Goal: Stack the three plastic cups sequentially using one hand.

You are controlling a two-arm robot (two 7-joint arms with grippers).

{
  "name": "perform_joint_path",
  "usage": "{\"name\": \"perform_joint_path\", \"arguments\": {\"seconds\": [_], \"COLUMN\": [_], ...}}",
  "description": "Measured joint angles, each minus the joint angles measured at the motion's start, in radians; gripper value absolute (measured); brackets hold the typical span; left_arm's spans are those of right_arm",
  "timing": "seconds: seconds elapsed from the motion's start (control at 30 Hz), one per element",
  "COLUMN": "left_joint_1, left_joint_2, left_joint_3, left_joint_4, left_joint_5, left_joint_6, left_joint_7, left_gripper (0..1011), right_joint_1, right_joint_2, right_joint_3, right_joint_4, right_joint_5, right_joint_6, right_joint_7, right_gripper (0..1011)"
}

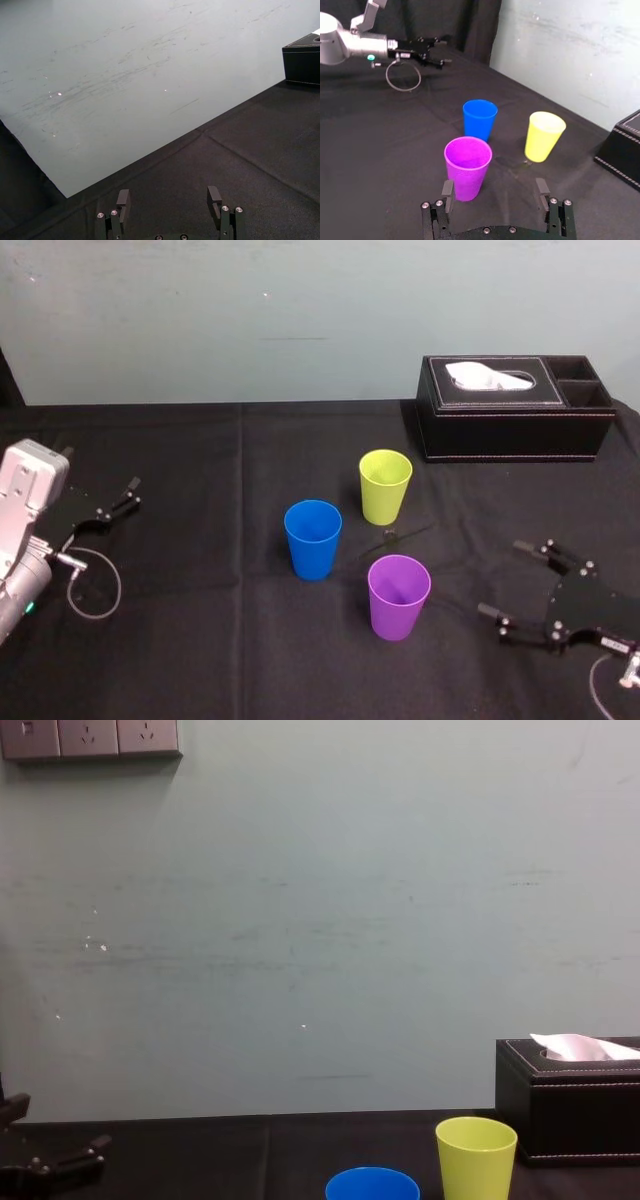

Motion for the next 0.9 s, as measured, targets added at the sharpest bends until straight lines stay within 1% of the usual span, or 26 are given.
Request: {"name": "perform_joint_path", "arguments": {"seconds": [0.17, 0.27, 0.37, 0.6, 0.9], "left_joint_1": [0.0, 0.0, 0.0, 0.0, 0.0], "left_joint_2": [0.0, 0.0, 0.0, 0.0, 0.0], "left_joint_3": [0.0, 0.0, 0.0, 0.0, 0.0], "left_joint_4": [0.0, 0.0, 0.0, 0.0, 0.0], "left_joint_5": [0.0, 0.0, 0.0, 0.0, 0.0], "left_joint_6": [0.0, 0.0, 0.0, 0.0, 0.0], "left_joint_7": [0.0, 0.0, 0.0, 0.0, 0.0], "left_gripper": [1010, 1010, 1010, 1010, 1010], "right_joint_1": [0.012, 0.019, 0.031, 0.046, 0.06], "right_joint_2": [-0.033, -0.047, -0.069, -0.093, -0.109], "right_joint_3": [-0.033, -0.045, -0.063, -0.084, -0.102], "right_joint_4": [0.018, 0.026, 0.038, 0.048, 0.051], "right_joint_5": [-0.051, -0.065, -0.086, -0.11, -0.121], "right_joint_6": [0.019, 0.026, 0.035, 0.045, 0.052], "right_joint_7": [-0.004, -0.005, -0.005, -0.005, 0.004], "right_gripper": [1000, 1000, 1000, 1000, 1000]}}
